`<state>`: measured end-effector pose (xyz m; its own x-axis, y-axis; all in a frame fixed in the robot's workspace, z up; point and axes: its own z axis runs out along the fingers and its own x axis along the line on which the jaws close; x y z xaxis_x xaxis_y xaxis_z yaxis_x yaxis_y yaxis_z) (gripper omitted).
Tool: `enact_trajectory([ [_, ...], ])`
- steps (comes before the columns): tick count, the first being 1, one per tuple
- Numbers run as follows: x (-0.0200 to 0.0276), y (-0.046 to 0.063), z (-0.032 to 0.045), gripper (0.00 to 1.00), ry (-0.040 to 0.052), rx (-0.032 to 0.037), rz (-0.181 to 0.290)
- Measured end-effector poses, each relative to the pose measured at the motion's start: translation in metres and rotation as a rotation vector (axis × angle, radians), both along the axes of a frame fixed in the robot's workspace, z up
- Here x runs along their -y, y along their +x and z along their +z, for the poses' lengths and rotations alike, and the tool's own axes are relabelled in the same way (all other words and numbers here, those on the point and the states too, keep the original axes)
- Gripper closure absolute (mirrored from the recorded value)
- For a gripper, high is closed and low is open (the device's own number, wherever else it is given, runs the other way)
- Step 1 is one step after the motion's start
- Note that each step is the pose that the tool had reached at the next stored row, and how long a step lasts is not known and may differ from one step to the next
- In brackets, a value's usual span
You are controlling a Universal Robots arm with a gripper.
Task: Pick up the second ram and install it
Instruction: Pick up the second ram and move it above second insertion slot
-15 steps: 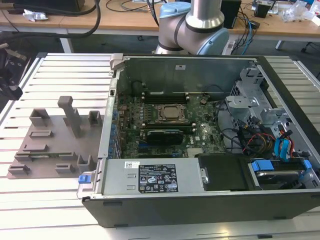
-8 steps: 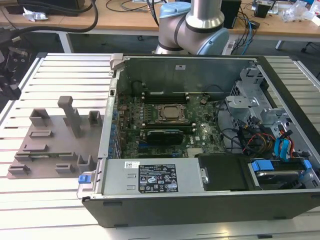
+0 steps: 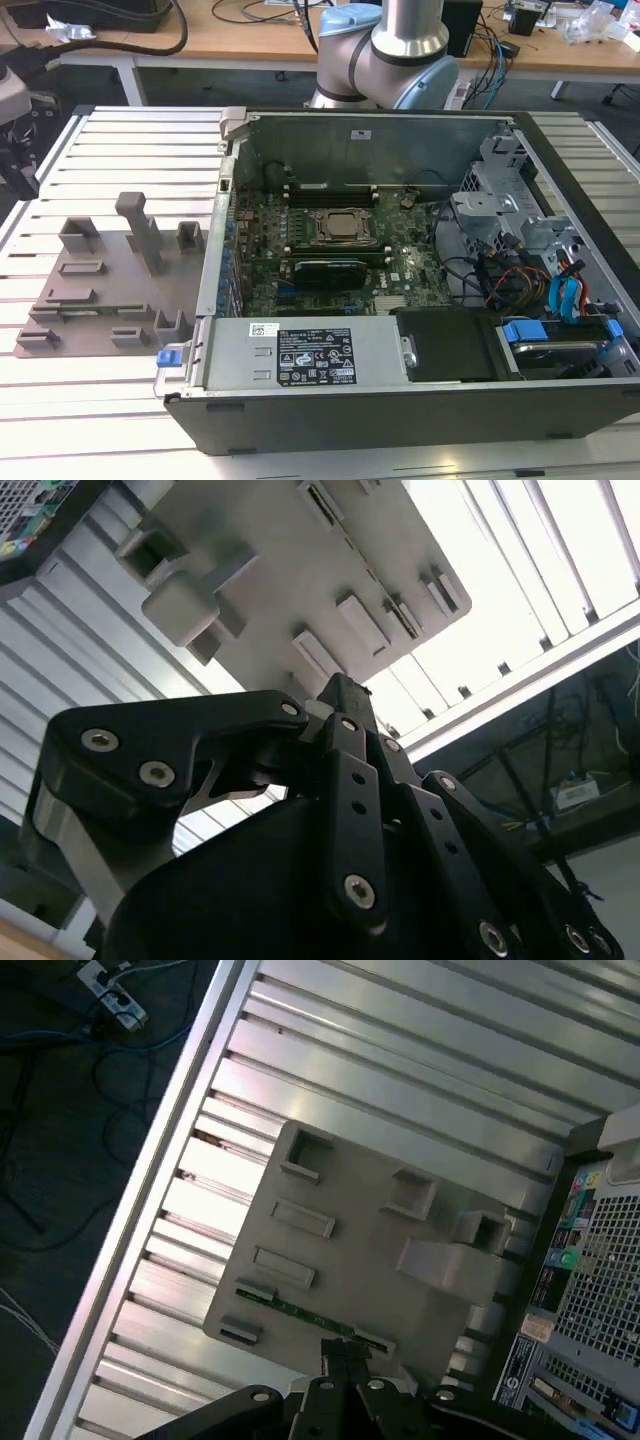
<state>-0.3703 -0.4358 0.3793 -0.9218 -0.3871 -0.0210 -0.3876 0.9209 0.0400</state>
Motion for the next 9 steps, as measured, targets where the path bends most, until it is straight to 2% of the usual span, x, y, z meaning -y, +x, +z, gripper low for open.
enact_trajectory([
  [9, 0.0000, 0.0000, 0.0000, 0.90, 0.0000, 0.0000, 0.235],
])
